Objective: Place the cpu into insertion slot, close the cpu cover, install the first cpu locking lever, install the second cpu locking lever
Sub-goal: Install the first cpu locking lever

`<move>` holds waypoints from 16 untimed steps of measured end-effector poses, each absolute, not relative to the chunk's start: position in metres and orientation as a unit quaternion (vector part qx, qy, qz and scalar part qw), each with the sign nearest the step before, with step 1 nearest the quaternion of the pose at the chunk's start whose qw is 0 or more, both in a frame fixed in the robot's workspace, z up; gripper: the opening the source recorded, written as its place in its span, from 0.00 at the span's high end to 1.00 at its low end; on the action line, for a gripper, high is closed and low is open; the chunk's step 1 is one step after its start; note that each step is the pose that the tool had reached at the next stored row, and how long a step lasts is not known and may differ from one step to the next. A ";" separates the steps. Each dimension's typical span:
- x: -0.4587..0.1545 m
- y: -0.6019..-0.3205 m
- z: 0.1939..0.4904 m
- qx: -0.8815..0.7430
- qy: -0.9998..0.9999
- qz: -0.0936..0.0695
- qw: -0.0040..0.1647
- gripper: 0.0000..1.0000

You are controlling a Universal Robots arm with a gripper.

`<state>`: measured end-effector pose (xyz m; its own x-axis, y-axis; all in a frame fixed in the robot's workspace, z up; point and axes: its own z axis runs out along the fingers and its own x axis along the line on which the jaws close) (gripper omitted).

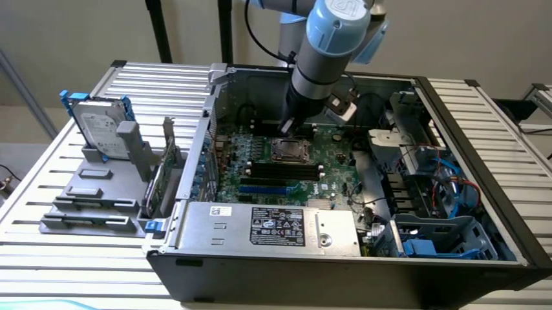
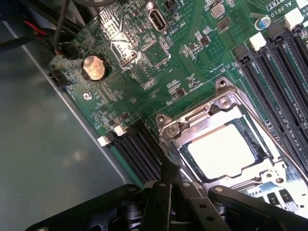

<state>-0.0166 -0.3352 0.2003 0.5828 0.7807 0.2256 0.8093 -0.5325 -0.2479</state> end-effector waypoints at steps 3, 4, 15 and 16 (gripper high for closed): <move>-0.017 -0.337 0.200 -0.874 -0.455 -0.044 0.165 0.89; -0.017 -0.337 0.200 -0.874 -0.455 -0.044 0.165 0.89; -0.016 -0.337 0.196 -0.873 -0.454 -0.046 0.170 0.89; -0.016 -0.337 0.195 -0.873 -0.454 -0.047 0.170 0.89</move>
